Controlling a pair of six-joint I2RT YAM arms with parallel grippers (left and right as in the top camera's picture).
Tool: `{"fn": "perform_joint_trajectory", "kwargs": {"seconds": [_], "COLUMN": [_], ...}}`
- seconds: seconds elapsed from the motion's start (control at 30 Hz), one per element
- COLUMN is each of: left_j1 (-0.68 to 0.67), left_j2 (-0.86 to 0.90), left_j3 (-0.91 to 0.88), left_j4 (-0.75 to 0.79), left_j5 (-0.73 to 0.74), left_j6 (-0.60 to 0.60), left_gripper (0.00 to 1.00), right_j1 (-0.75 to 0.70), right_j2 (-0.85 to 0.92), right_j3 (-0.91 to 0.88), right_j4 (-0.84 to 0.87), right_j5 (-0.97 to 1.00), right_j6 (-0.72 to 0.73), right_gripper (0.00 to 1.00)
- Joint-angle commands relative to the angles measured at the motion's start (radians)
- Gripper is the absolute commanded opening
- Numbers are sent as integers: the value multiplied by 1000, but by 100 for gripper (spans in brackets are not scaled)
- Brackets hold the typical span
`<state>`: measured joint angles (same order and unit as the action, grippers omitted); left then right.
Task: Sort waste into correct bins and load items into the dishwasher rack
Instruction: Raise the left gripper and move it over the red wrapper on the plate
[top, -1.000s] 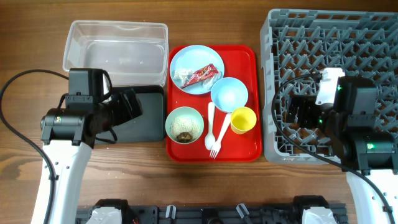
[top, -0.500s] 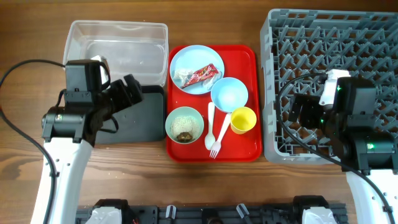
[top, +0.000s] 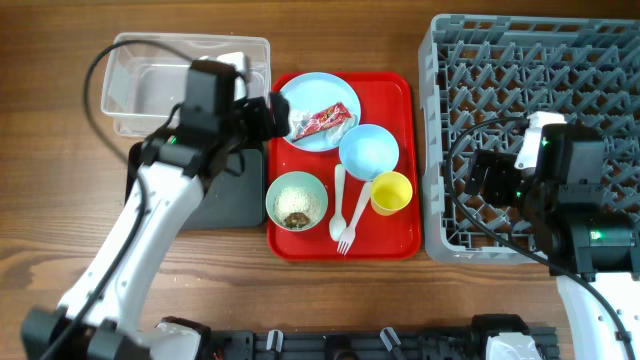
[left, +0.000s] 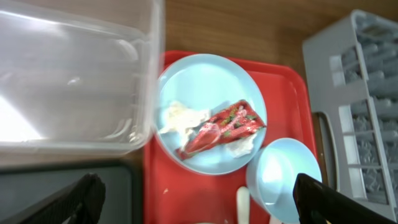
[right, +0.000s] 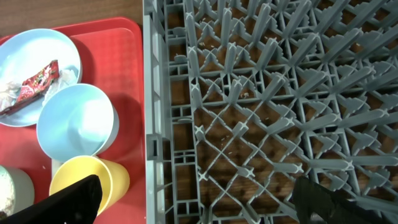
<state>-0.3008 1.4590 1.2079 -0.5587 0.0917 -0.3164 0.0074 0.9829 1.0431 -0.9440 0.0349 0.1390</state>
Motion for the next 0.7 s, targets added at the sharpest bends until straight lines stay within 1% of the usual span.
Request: {"fn": "perform_joint_trajectory", "kwargs": {"seconds": [0.0,0.1,0.2,0.33,0.4,0.5,0.67], "left_j1": [-53,-82,-113,-163,-182,-200,-200], "left_j2": [122,210,283,355,388,439,515], "left_j3": [205,359,459,480,480,480,480], "left_j4": [-63,-140,-184,-181,-190,-198,-211], "left_j5": [-26,-26,-26,-32,-67,-112,-112], "left_j6": [101,131,182,288,314,313,312], "left_gripper": [98,99,99,100,100,99,99], "right_j1": [0,0,0,0,0,0,0], "right_j2": [0,2,7,20,27,35,41], "right_j3": [24,24,24,24,24,24,24], "right_j4": [0,0,0,-1,-1,-1,-2], "right_j5": [20,20,20,19,17,17,17], "right_j6": [22,22,22,21,22,21,21], "right_gripper": [100,100,100,100,100,100,100]}}
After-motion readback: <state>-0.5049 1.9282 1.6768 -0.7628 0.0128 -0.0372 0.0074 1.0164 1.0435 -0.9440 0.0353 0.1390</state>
